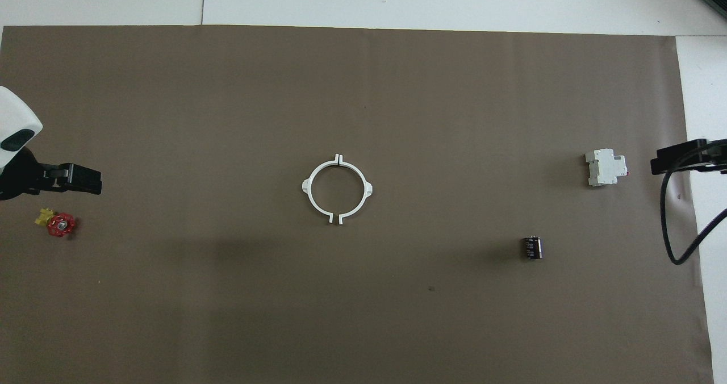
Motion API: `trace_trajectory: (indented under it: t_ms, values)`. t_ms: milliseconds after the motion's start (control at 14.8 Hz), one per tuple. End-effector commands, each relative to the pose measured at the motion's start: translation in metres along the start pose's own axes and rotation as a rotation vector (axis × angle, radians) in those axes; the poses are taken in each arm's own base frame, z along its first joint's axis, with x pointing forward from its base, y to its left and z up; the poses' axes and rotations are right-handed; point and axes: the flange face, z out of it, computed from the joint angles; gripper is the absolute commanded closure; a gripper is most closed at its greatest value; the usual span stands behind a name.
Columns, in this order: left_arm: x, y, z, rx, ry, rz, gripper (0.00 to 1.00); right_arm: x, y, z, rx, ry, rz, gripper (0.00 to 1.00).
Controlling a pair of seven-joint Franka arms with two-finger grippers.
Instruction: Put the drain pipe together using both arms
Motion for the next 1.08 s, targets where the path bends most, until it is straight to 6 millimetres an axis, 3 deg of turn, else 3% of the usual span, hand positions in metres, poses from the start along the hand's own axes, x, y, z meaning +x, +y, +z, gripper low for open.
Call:
trace_trajectory:
  t_ms: [0, 407, 1017]
  values:
    - [-0.007, 0.005, -0.001, -0.017, 0.028, 0.024, 0.00, -0.003, 0.001, 0.000, -0.002, 0.005, -0.014, 0.00]
    - [-0.009, 0.005, 0.005, -0.018, 0.037, 0.026, 0.00, -0.003, 0.001, 0.000, -0.002, 0.005, -0.014, 0.00]
    - [-0.006, 0.007, -0.009, -0.039, 0.027, 0.020, 0.00, -0.003, 0.001, 0.000, -0.002, 0.005, -0.014, 0.00]
